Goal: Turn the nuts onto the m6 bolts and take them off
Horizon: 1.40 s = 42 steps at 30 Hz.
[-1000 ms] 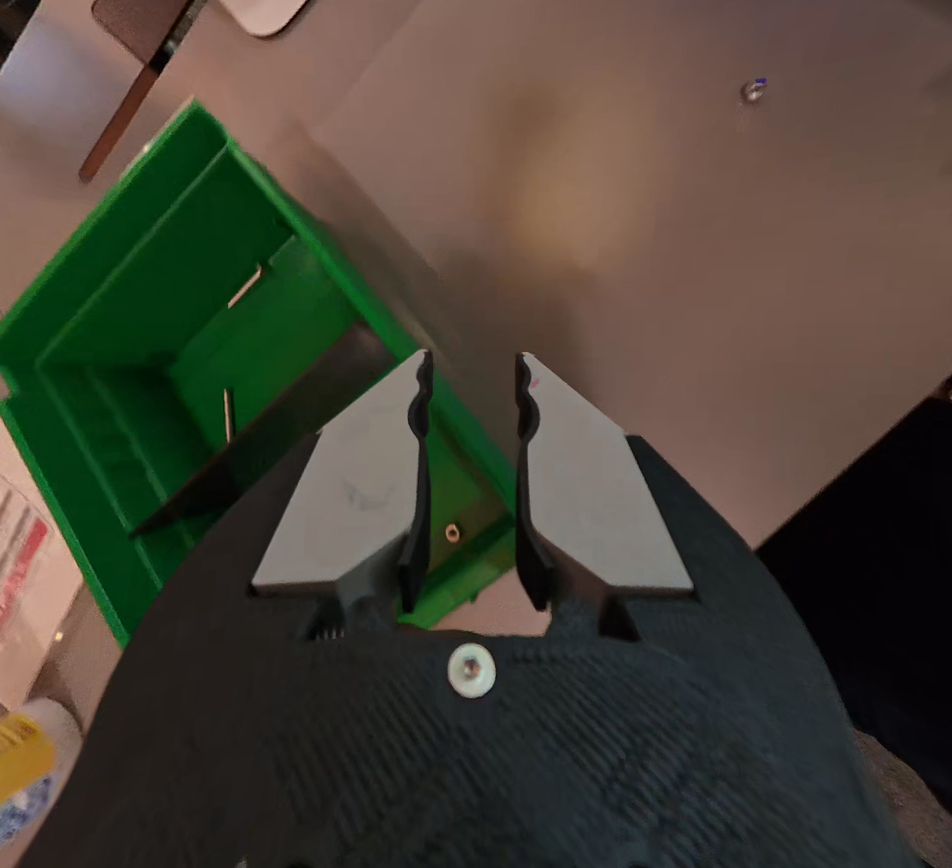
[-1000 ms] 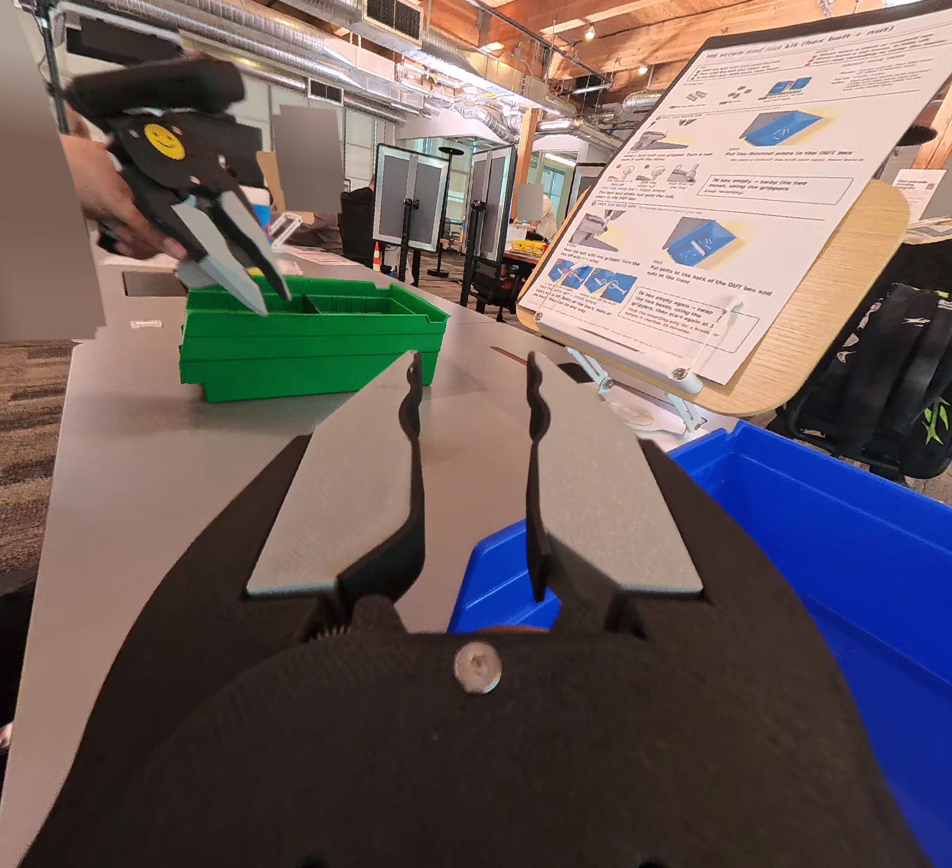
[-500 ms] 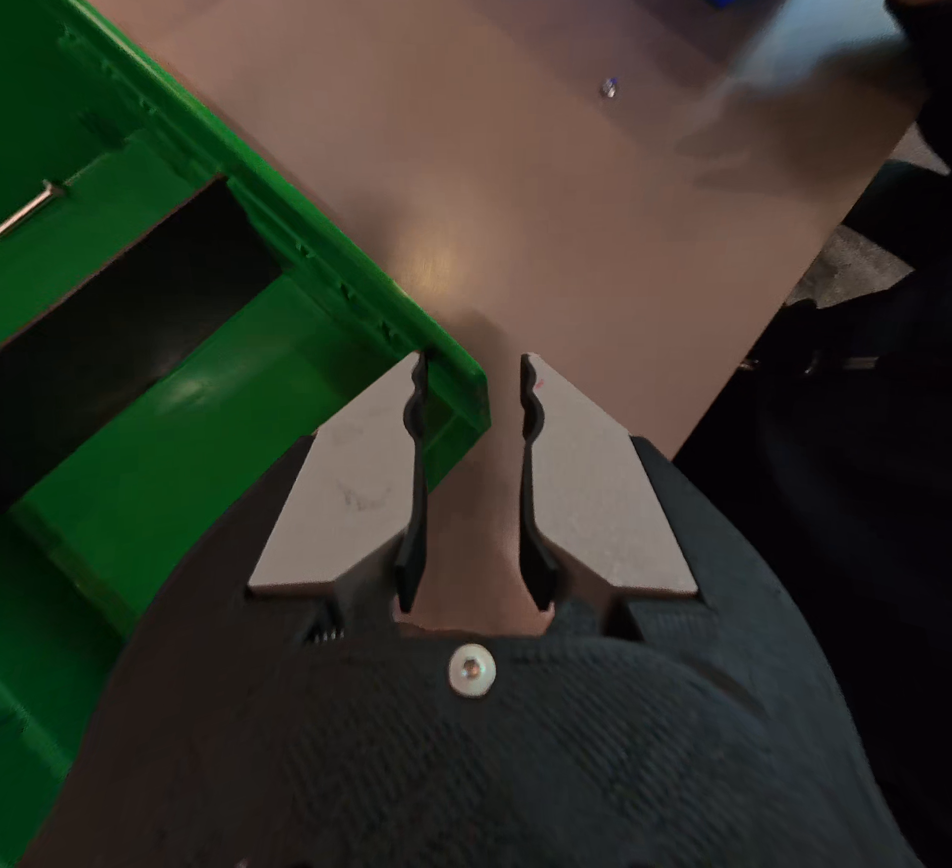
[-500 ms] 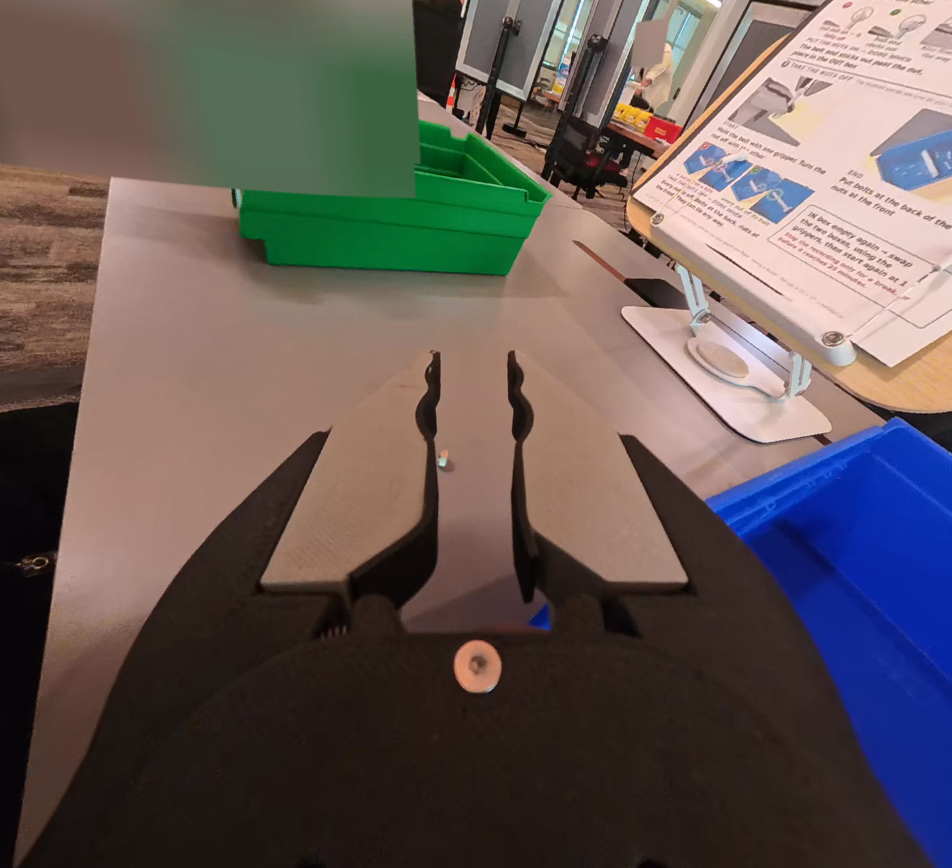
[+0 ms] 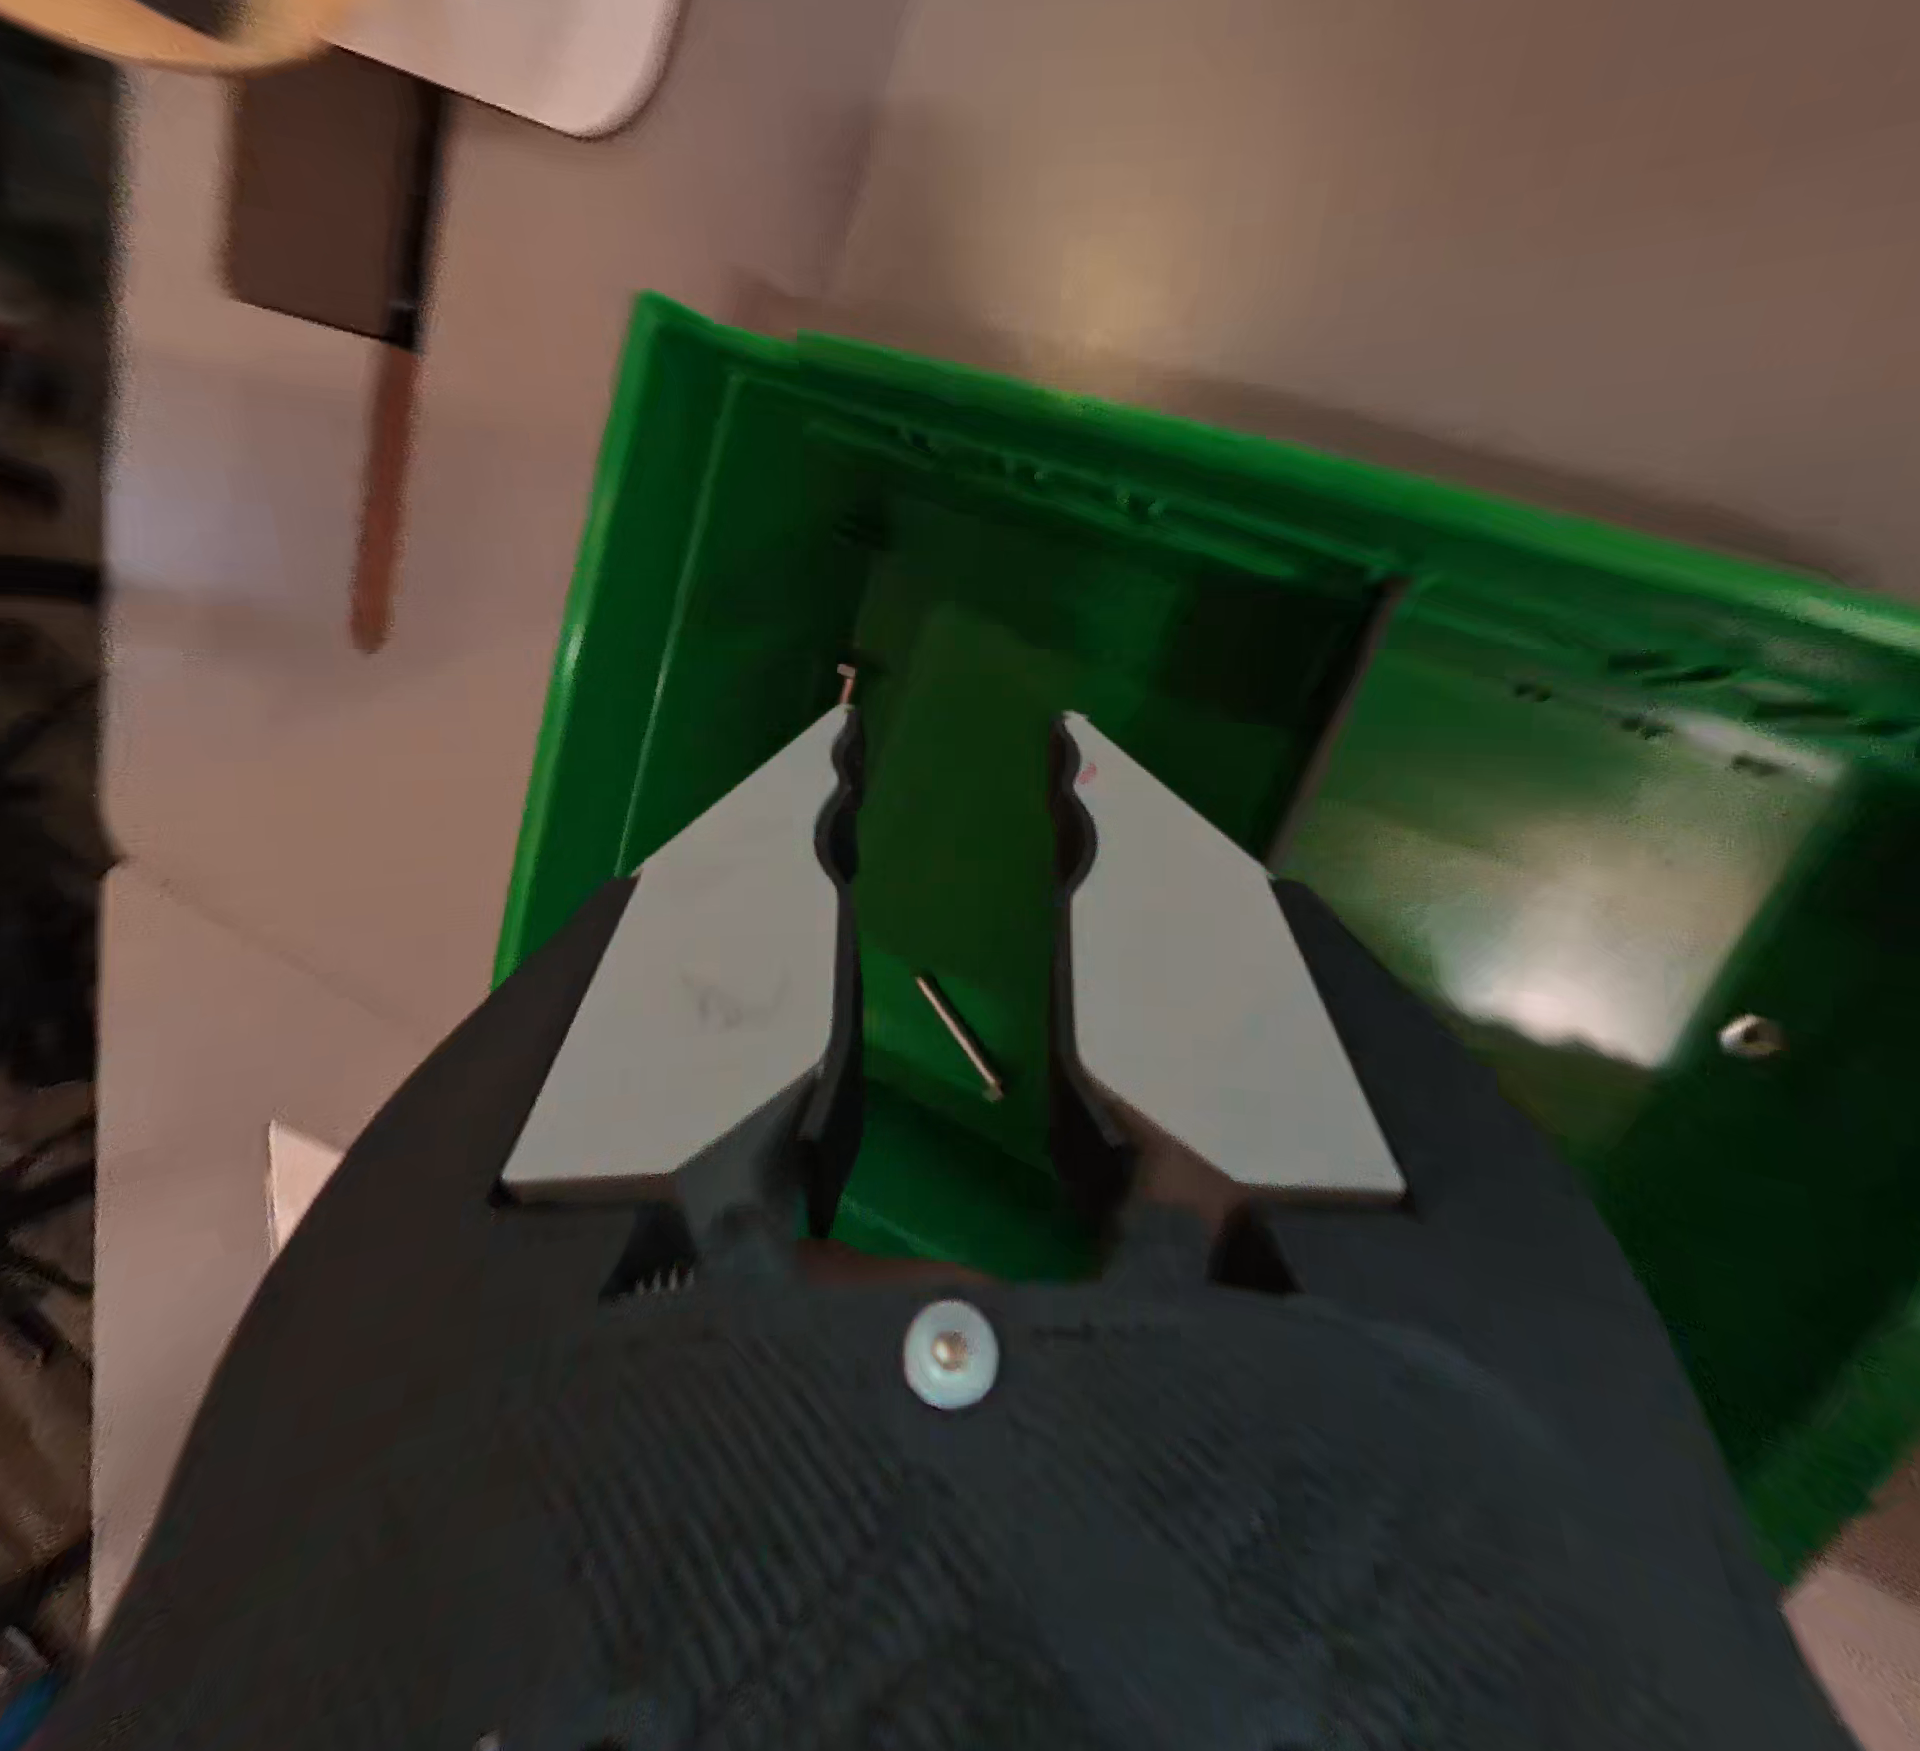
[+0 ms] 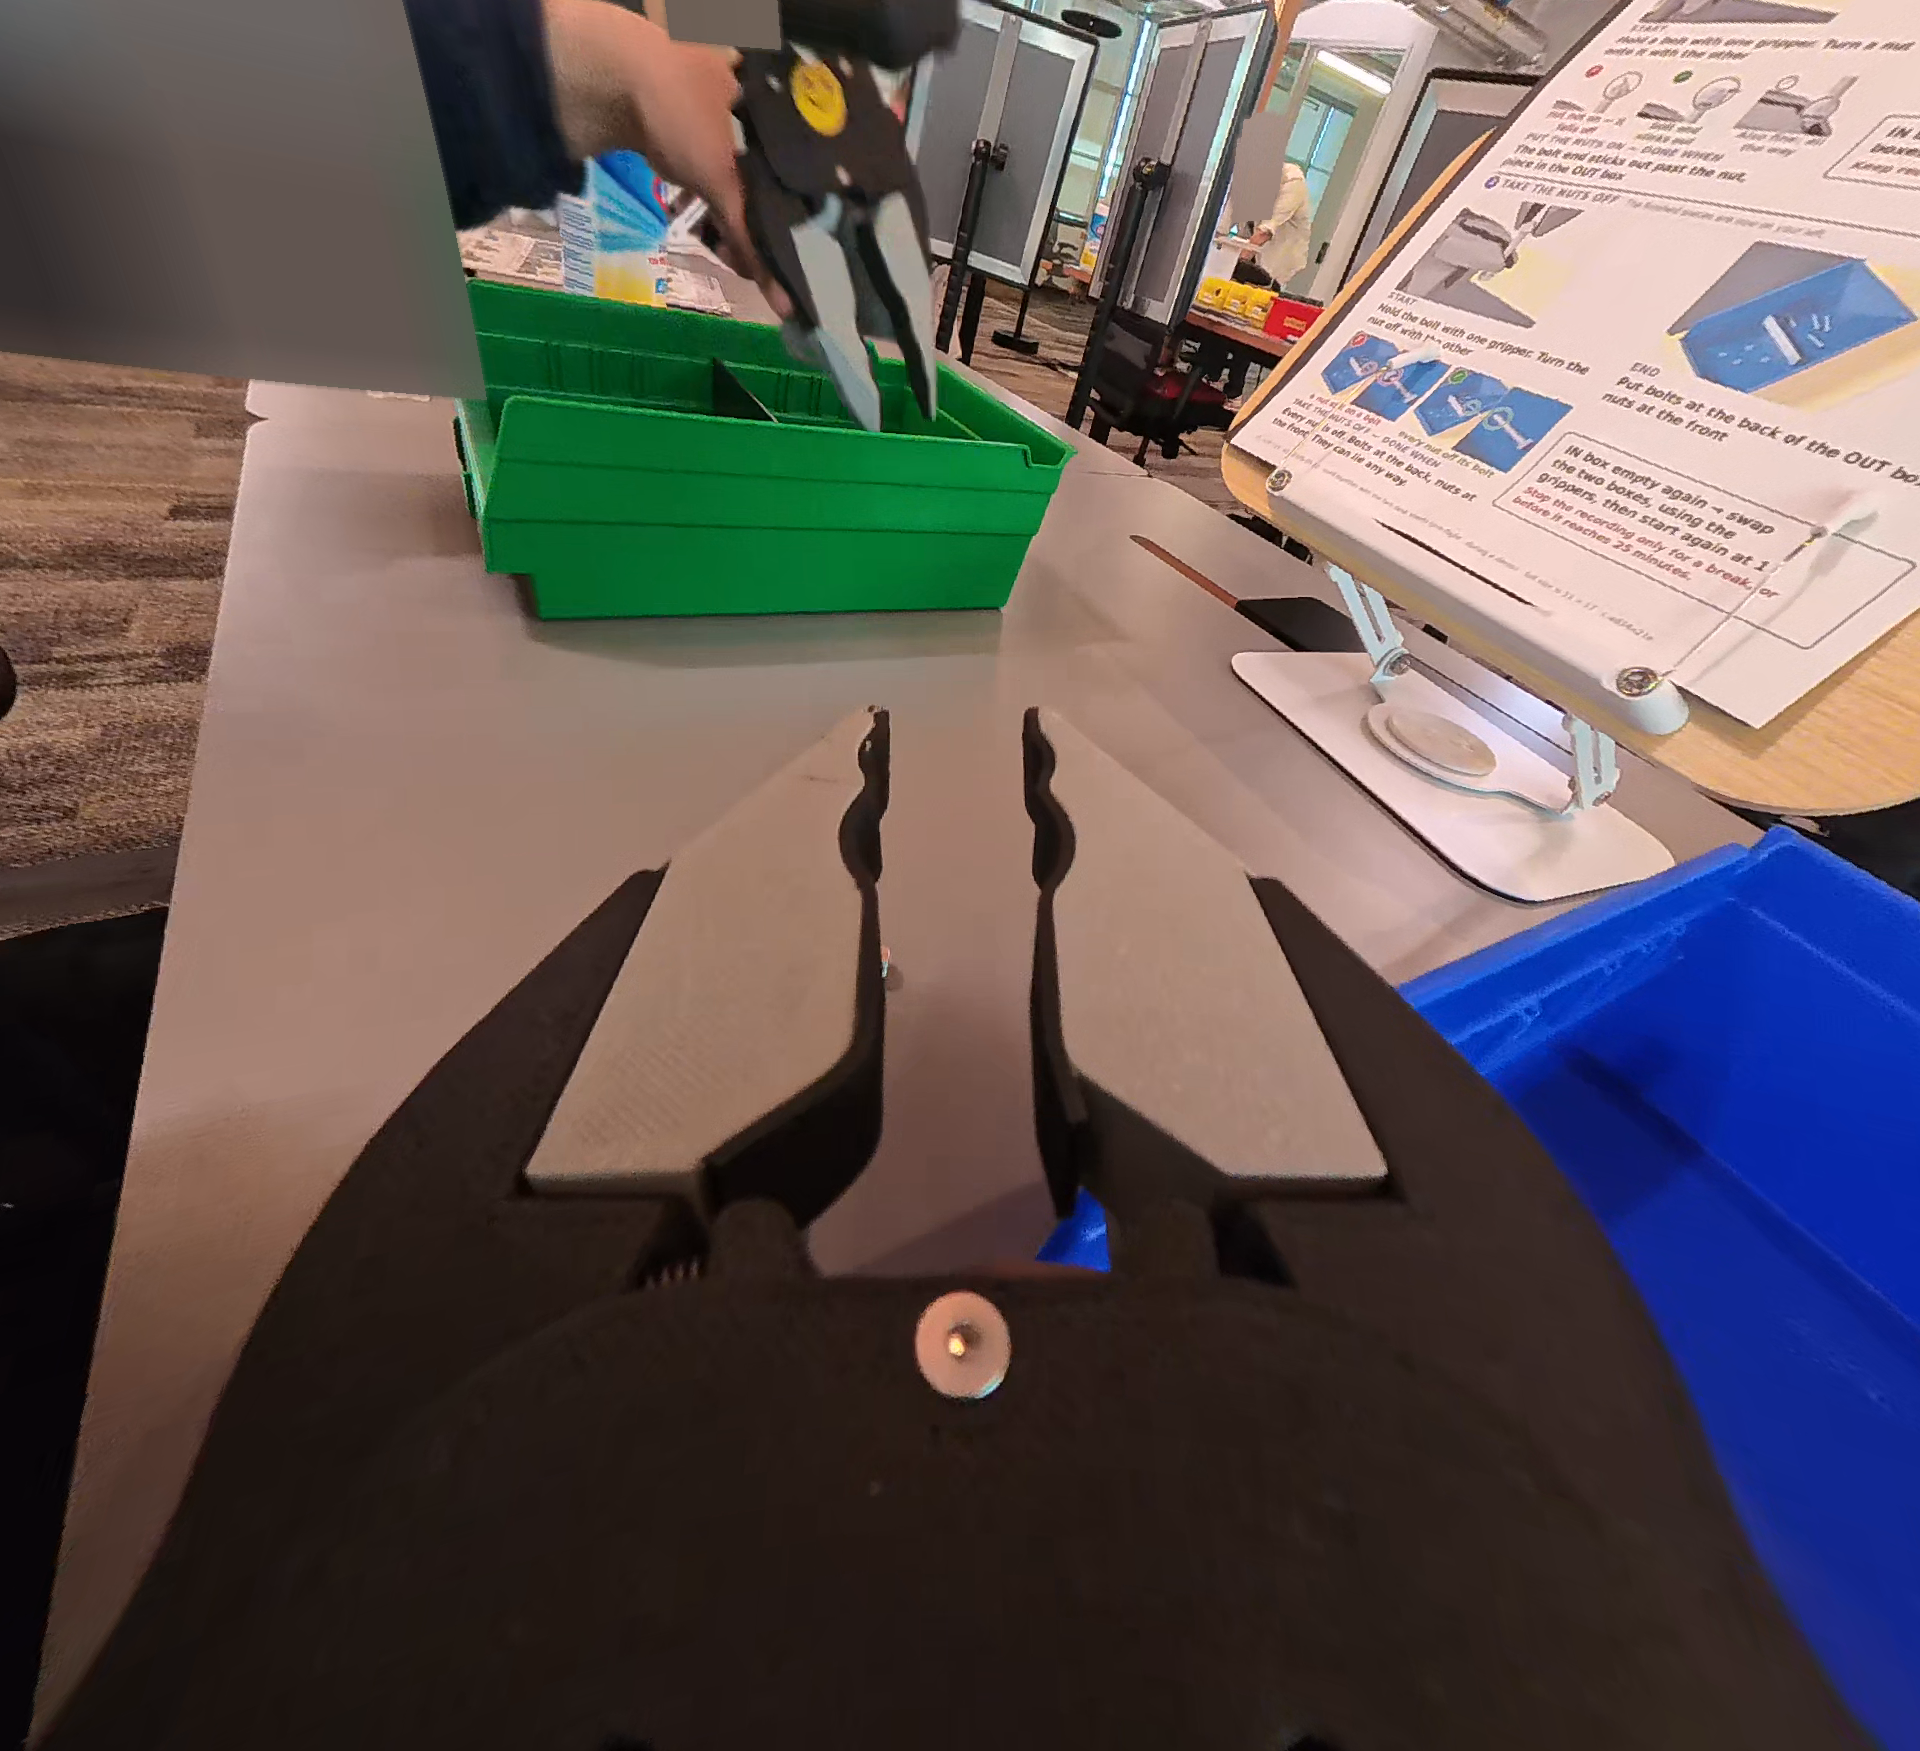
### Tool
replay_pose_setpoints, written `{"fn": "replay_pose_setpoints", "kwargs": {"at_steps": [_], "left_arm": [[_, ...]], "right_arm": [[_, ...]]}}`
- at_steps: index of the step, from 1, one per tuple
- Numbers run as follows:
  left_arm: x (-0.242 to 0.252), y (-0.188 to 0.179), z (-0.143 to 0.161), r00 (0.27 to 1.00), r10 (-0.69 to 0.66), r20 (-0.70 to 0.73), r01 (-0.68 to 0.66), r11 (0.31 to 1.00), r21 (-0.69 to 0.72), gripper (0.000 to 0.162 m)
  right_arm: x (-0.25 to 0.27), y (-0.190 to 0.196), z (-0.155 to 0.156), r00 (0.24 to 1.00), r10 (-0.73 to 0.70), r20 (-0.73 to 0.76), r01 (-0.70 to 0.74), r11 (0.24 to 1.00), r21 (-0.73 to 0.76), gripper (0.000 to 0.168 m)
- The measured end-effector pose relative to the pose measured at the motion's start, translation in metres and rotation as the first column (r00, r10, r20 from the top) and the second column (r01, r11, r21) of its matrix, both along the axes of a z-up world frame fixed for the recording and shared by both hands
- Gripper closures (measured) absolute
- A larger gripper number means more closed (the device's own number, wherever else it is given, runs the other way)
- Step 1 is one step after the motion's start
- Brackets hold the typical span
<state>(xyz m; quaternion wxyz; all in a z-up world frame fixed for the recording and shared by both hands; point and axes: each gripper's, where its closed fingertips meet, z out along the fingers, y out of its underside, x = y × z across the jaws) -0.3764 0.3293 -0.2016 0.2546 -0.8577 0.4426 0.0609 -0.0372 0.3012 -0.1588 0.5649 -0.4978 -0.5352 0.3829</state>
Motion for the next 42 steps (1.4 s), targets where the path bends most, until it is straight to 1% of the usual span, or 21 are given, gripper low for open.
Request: {"fn": "replay_pose_setpoints", "kwargs": {"at_steps": [2, 5, 7, 9, 10, 12, 13, 15, 18, 20, 21, 22, 23, 25, 26, 27, 31, 33, 35, 39, 42], "left_arm": [[-0.014, 0.016, -0.025, 0.998, -0.050, -0.038, 0.047, 0.995, -0.088, 0.128], [-0.028, 0.032, -0.053, 0.998, -0.051, -0.046, 0.041, 0.982, -0.187, 0.128], [-0.037, 0.034, -0.071, 0.993, -0.066, -0.096, 0.042, 0.972, -0.233, 0.129], [-0.045, 0.038, -0.082, 0.981, -0.097, -0.167, 0.057, 0.971, -0.230, 0.144], [-0.046, 0.045, -0.080, 0.977, -0.108, -0.184, 0.072, 0.979, -0.191, 0.156], [-0.045, 0.047, -0.081, 0.980, -0.098, -0.174, 0.063, 0.978, -0.197, 0.159], [-0.044, 0.046, -0.081, 0.984, -0.087, -0.157, 0.054, 0.977, -0.205, 0.157], [-0.040, 0.038, -0.082, 0.991, -0.078, -0.109, 0.048, 0.965, -0.256, 0.141], [-0.033, 0.020, -0.080, 0.993, -0.106, -0.050, 0.083, 0.936, -0.342, 0.154], [-0.040, 0.023, -0.081, 0.990, -0.093, -0.103, 0.056, 0.947, -0.316, 0.138], [-0.040, 0.023, -0.082, 0.991, -0.088, -0.106, 0.050, 0.947, -0.316, 0.136], [-0.038, 0.020, -0.083, 0.992, -0.088, -0.094, 0.053, 0.944, -0.325, 0.137], [-0.036, 0.018, -0.084, 0.992, -0.098, -0.080, 0.066, 0.941, -0.332, 0.143], [-0.036, 0.019, -0.084, 0.991, -0.107, -0.083, 0.076, 0.945, -0.318, 0.143], [-0.038, 0.021, -0.085, 0.990, -0.103, -0.092, 0.070, 0.948, -0.312, 0.155], [-0.037, 0.021, -0.086, 0.991, -0.106, -0.079, 0.077, 0.948, -0.307, 0.158], [-0.039, 0.018, -0.085, 0.994, -0.086, -0.066, 0.064, 0.955, -0.290, 0.157], [-0.040, 0.017, -0.077, 0.993, -0.079, -0.085, 0.056, 0.967, -0.247, 0.157], [-0.036, 0.022, -0.053, 0.995, -0.060, -0.081, 0.048, 0.988, -0.147, 0.158], [-0.008, 0.028, 0.030, 0.999, -0.026, -0.040, 0.031, 0.991, 0.130, 0.158], [0.051, 0.010, 0.076, 0.997, -0.077, 0.026, 0.071, 0.979, 0.193, 0.158]], "right_arm": [[-0.001, 0.000, -0.002, 1.000, 0.001, 0.010, -0.001, 1.000, 0.008, 0.146], [-0.003, -0.002, -0.004, 1.000, 0.004, 0.022, -0.005, 1.000, 0.027, 0.144], [-0.005, -0.005, -0.005, 0.999, 0.018, 0.026, -0.019, 0.999, 0.034, 0.144], [-0.007, -0.009, -0.005, 0.999, 0.035, 0.028, -0.036, 0.999, 0.038, 0.143], [-0.008, -0.011, -0.004, 0.999, 0.041, 0.026, -0.042, 0.998, 0.043, 0.143], [-0.009, -0.014, -0.002, 0.999, 0.050, 0.016, -0.051, 0.997, 0.053, 0.143], [-0.009, -0.015, -0.001, 0.998, 0.055, 0.013, -0.056, 0.997, 0.054, 0.143], [-0.008, -0.016, -0.001, 0.998, 0.056, 0.012, -0.056, 0.997, 0.055, 0.143], [-0.007, -0.015, -0.001, 0.999, 0.049, 0.009, -0.050, 0.997, 0.058, 0.143], [-0.006, -0.016, 0.001, 0.999, 0.052, 0.002, -0.052, 0.997, 0.056, 0.143], [-0.006, -0.017, 0.001, 0.999, 0.054, 0.000, -0.054, 0.997, 0.055, 0.143], [-0.006, -0.017, 0.001, 0.998, 0.057, -0.001, -0.056, 0.997, 0.054, 0.143], [-0.006, -0.017, 0.001, 0.998, 0.058, -0.001, -0.058, 0.997, 0.054, 0.143], [-0.006, -0.017, 0.001, 0.998, 0.056, 0.001, -0.056, 0.997, 0.057, 0.143], [-0.006, -0.017, 0.001, 0.998, 0.055, 0.001, -0.055, 0.997, 0.058, 0.143], [-0.006, -0.017, 0.001, 0.998, 0.056, 0.001, -0.056, 0.997, 0.058, 0.143], [-0.005, -0.016, 0.002, 0.998, 0.055, -0.004, -0.054, 0.997, 0.051, 0.143], [-0.005, -0.015, 0.001, 0.999, 0.050, -0.002, -0.050, 0.998, 0.049, 0.143], [-0.006, -0.017, 0.000, 0.998, 0.059, 0.000, -0.059, 0.997, 0.042, 0.143], [-0.008, -0.020, -0.001, 0.998, 0.066, 0.001, -0.066, 0.997, 0.038, 0.144], [-0.007, -0.023, 0.001, 0.997, 0.072, -0.012, -0.072, 0.997, 0.039, 0.146]]}}
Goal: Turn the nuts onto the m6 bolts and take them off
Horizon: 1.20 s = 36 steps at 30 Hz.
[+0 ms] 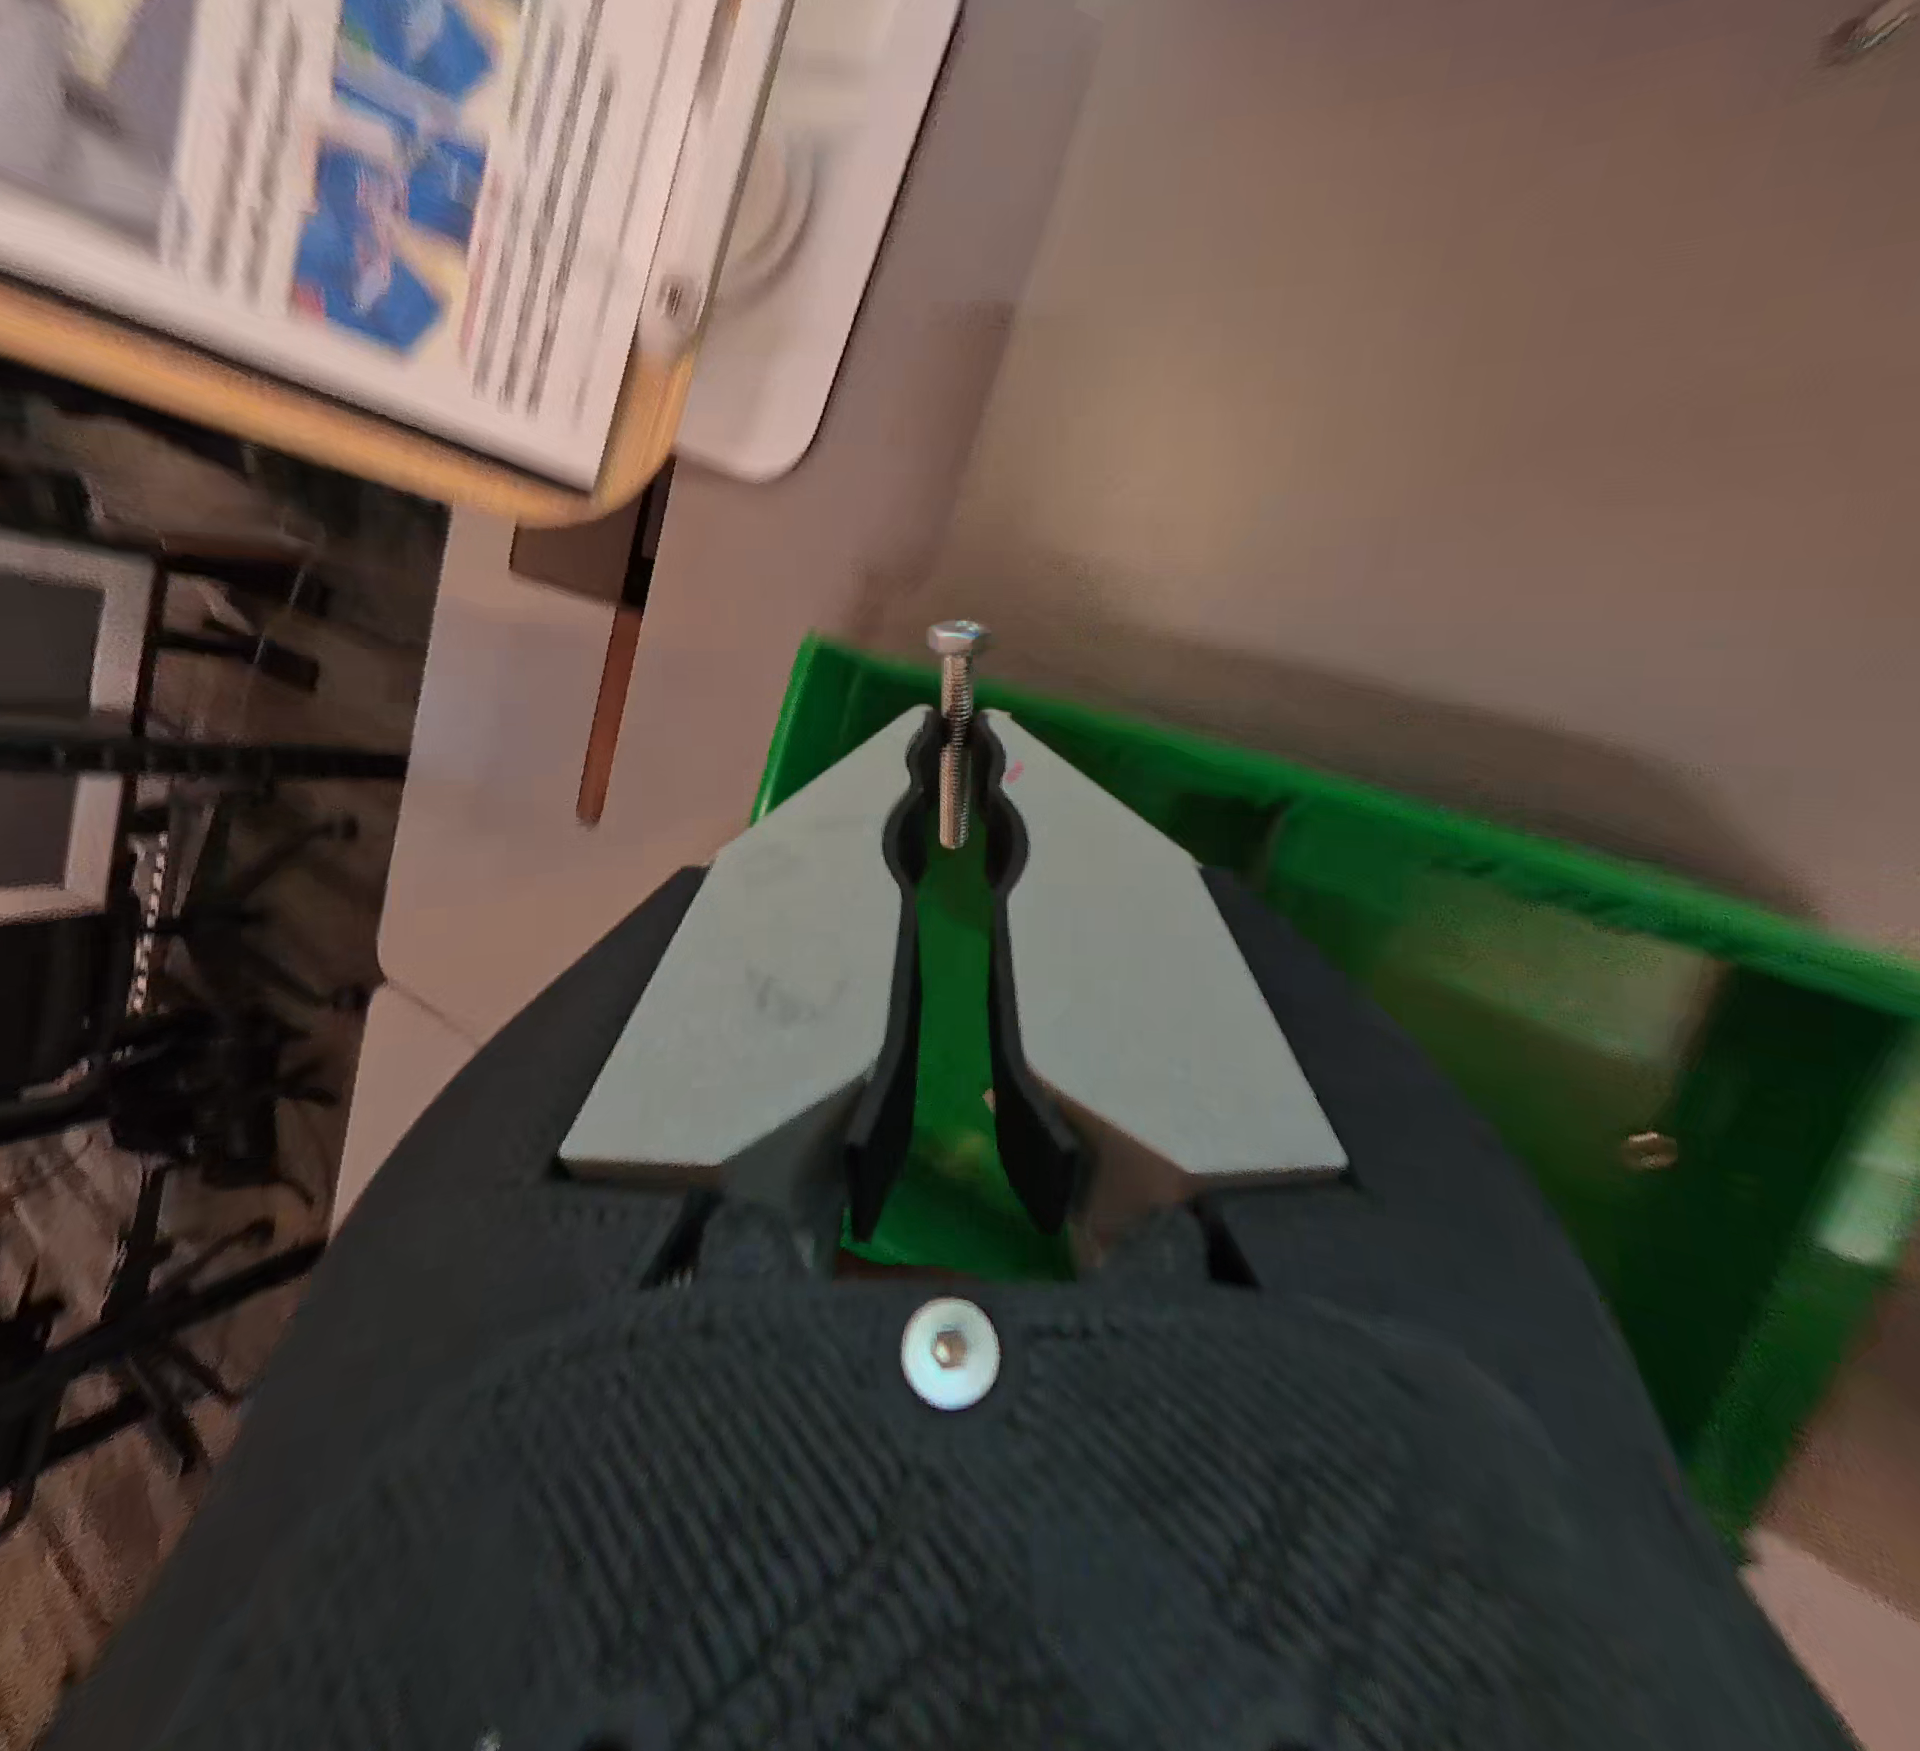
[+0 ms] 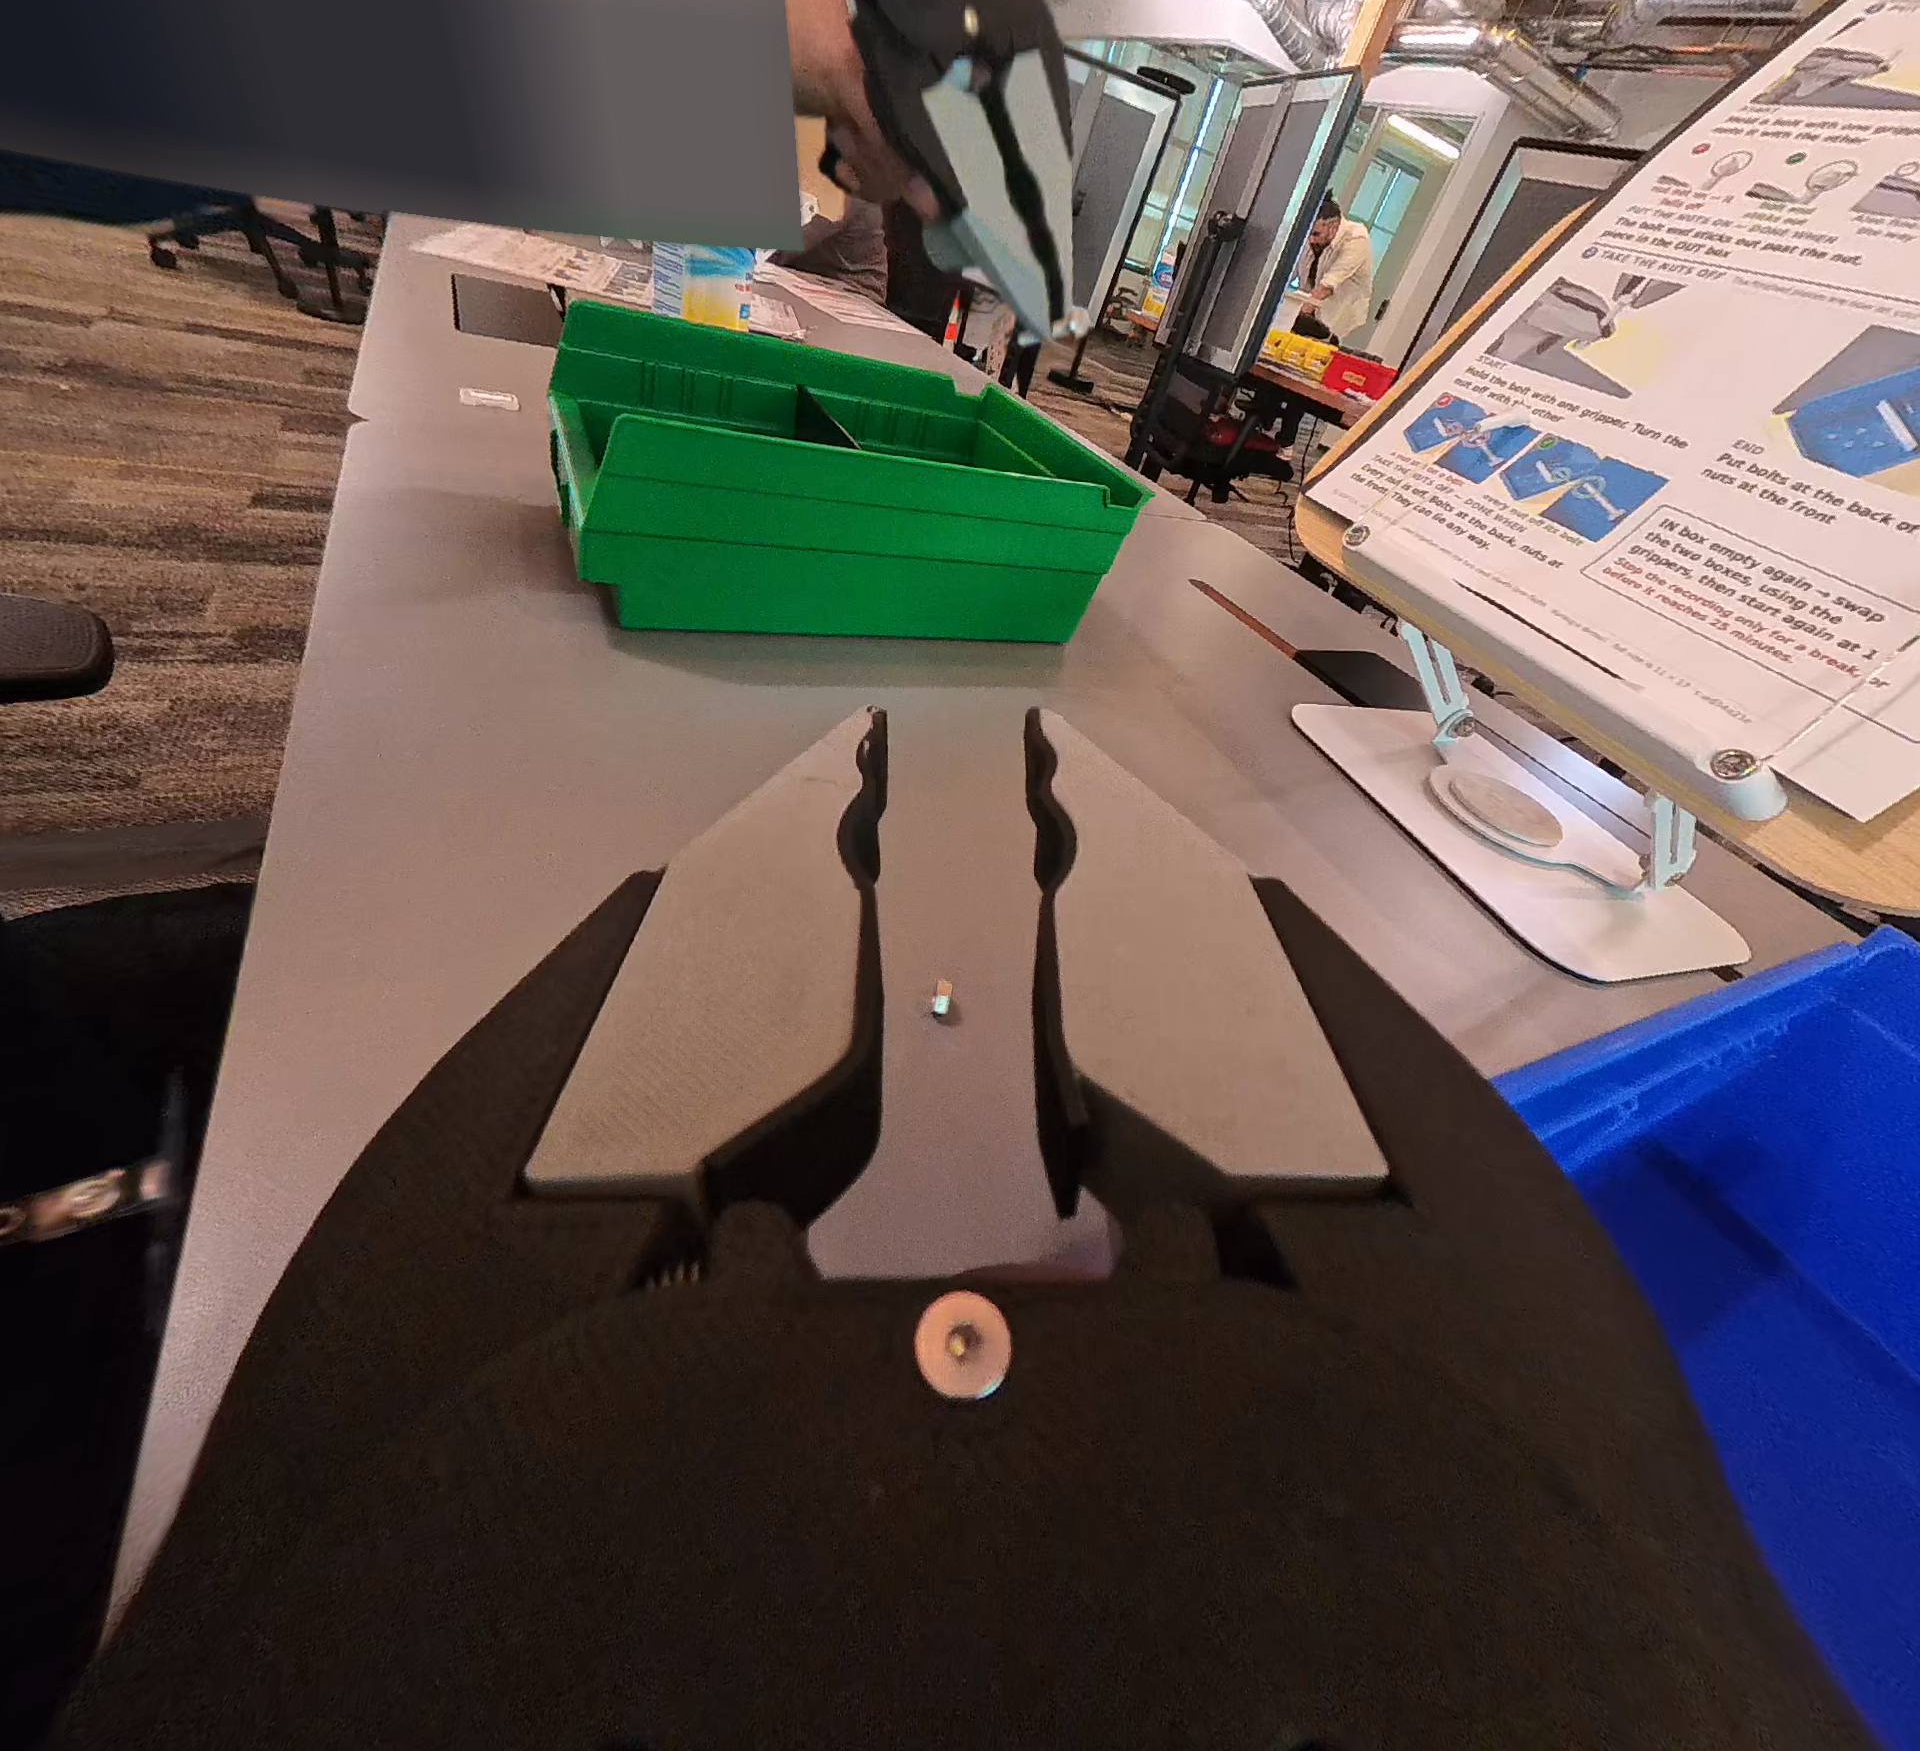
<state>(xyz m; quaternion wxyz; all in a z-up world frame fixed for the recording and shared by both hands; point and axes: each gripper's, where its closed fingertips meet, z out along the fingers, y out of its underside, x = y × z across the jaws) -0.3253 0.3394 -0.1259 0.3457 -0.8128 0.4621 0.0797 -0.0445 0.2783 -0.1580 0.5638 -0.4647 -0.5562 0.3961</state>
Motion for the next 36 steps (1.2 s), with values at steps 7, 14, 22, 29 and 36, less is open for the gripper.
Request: {"fn": "replay_pose_setpoints", "kwargs": {"at_steps": [7, 14, 22, 29, 36], "left_arm": [[0.139, -0.060, -0.049, 0.955, -0.237, -0.181, 0.201, 0.960, -0.196, 0.158], [0.192, -0.080, -0.127, 0.921, -0.298, -0.251, 0.205, 0.918, -0.339, 0.158], [0.181, -0.059, -0.162, 0.991, -0.078, -0.113, 0.040, 0.952, -0.302, 0.155], [0.175, -0.063, -0.115, 0.981, 0.126, 0.150, -0.100, 0.980, -0.171, 0.135], [0.200, -0.113, -0.066, 0.860, 0.127, 0.493, -0.135, 0.991, -0.019, 0.136]], "right_arm": [[-0.002, -0.012, -0.007, 0.999, 0.047, 0.020, -0.047, 0.999, 0.024, 0.146], [-0.004, -0.016, -0.018, 0.997, 0.057, 0.052, -0.059, 0.998, 0.034, 0.144], [-0.004, -0.008, -0.021, 0.997, 0.034, 0.062, -0.034, 0.999, -0.005, 0.144], [-0.010, -0.005, -0.030, 0.994, 0.023, 0.109, -0.019, 0.999, -0.031, 0.145], [-0.043, -0.021, -0.055, 0.970, 0.073, 0.234, -0.061, 0.996, -0.060, 0.148]]}}
